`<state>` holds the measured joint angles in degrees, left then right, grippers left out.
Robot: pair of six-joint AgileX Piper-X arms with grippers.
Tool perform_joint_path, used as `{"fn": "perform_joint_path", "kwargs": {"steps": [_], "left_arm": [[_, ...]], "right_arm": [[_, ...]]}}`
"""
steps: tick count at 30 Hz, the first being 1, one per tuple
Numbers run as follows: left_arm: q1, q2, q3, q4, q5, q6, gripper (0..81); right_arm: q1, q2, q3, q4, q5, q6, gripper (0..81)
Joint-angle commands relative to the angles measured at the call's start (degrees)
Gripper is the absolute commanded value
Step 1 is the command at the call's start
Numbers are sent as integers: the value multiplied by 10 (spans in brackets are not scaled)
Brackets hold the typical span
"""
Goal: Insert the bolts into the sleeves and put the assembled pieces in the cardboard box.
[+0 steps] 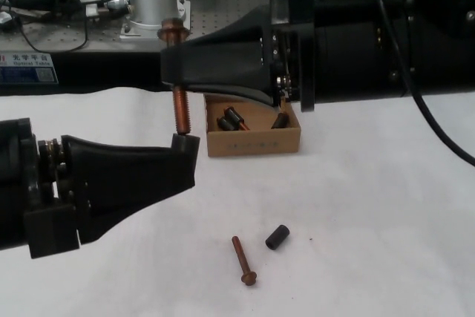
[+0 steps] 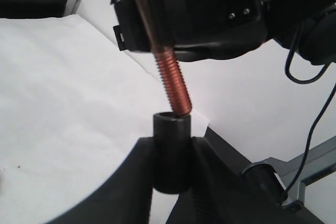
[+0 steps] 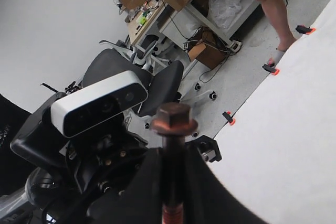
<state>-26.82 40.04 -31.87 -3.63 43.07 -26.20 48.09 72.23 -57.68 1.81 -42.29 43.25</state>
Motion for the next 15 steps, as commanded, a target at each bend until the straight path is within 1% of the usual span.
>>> {"fn": "perform_joint_path", "kwargs": {"steps": [1,9,15], "left_arm": [[1,-1,-4,-29,-4,-8,7],[1,-1,-4,-29,-5,-23,7],[1,-1,-4,-57,-29,-26,7]], "right_arm": [[1,1,0,-1,-7,0,28],[1,1,0,-1,-7,0,28],[1,1,0,0,-7,-6,28]]}}
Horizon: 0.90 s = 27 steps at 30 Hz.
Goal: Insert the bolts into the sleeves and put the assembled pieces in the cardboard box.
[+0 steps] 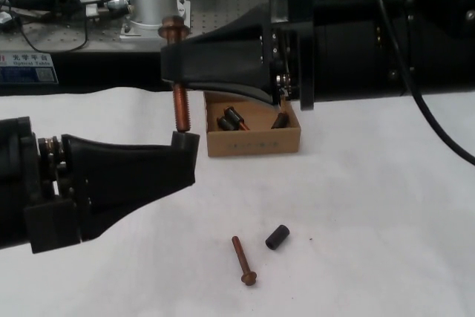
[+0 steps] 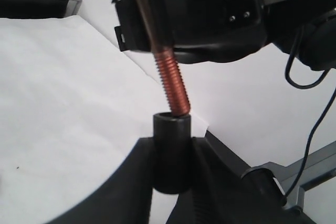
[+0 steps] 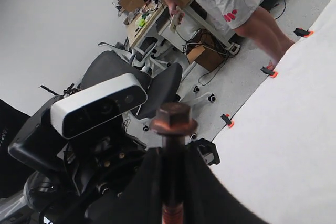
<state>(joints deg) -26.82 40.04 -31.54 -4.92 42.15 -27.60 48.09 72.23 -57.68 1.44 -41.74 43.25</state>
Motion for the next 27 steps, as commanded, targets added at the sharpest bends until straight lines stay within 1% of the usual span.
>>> {"fn": "perform_joint_path", "kwargs": {"steps": [1,16,21,27], "left_arm": [[1,-1,-7,-53,-25,-12,7],[1,-1,-7,-59,-61,-24,7],[1,-1,-7,-59,-85,-24,7],[1,-1,-7,-59,-85,-24,7]], "right_arm": [[1,1,0,4,-13,-6,28],[1,1,0,4,3,-8,28],[1,1,0,6,5,-41,28],[1,1,0,9,5,-67,28]]}}
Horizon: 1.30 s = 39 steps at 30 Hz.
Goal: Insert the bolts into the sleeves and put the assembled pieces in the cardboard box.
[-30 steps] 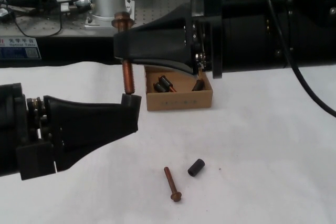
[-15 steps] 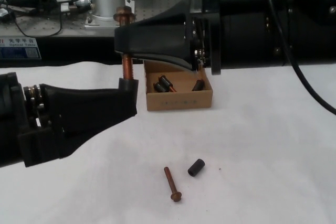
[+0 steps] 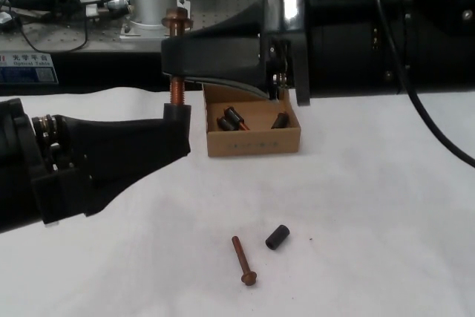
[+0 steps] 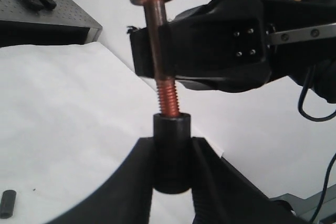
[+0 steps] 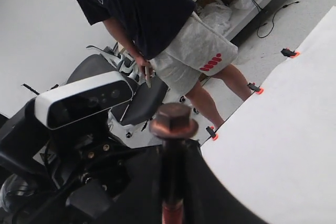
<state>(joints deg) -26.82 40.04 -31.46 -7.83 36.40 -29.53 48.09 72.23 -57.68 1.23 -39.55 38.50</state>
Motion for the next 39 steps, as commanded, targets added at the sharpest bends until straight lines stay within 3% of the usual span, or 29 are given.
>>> {"fn": "perform_joint_path", "kwargs": {"steps": [1,9,19,27,29,33,34,39], "left_arm": [[1,-1,-8,-30,-28,-5,7],[1,-1,-8,-25,-53,2,7],[1,1,-8,-24,-52,26,7],[1,13,-8,-25,-51,28,7],[1,13,-8,-25,-51,28,7],[1,13,-8,-25,-51,30,7],[1,13,-8,-25,-51,30,7],[1,13,-8,-25,-52,36,7]], "right_arm": [[1,1,0,14,-17,-26,28],[1,1,0,23,-30,-45,28],[1,0,0,23,-117,-58,28],[1,0,0,31,-98,-48,2],[0,0,0,45,-86,-50,98],[0,0,0,93,-52,-52,395],[0,0,0,106,-48,-52,416],[0,0,0,144,-48,-82,373]]}}
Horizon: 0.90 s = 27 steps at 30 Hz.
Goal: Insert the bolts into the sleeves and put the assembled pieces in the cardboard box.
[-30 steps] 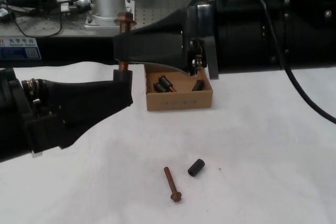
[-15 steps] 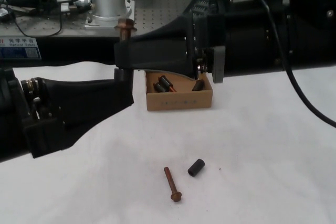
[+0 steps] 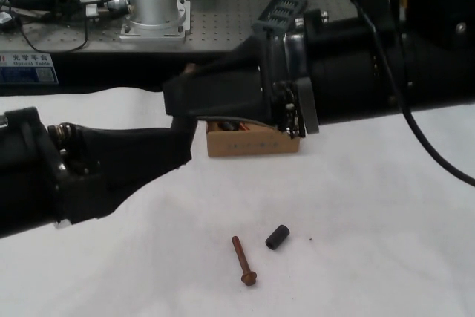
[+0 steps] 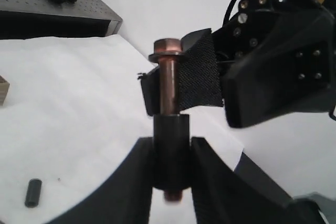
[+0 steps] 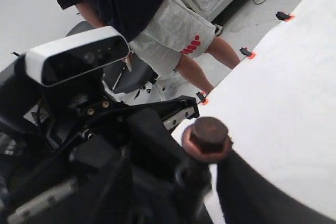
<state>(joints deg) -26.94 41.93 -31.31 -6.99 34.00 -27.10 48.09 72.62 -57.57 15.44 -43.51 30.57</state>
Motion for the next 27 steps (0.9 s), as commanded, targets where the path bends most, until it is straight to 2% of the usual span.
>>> {"fn": "perform_joint_path", "kwargs": {"steps": [1,12,15,20,23,27], "left_arm": [[3,-6,-10,-34,-28,17,7],[3,-6,-10,-34,-29,41,7],[3,-4,-10,-34,-39,65,7],[3,37,-11,-34,-53,89,7],[3,94,-18,-34,-50,106,7],[3,199,-54,-34,-47,140,7]], "right_arm": [[0,-4,-1,7,-8,-9,373],[-7,-4,-1,18,1,-39,373],[-30,-8,-1,62,1,-65,373],[-97,-36,-1,188,3,-151,372],[-142,-58,-1,251,18,-212,311],[-203,-82,-1,296,29,-263,139]]}}
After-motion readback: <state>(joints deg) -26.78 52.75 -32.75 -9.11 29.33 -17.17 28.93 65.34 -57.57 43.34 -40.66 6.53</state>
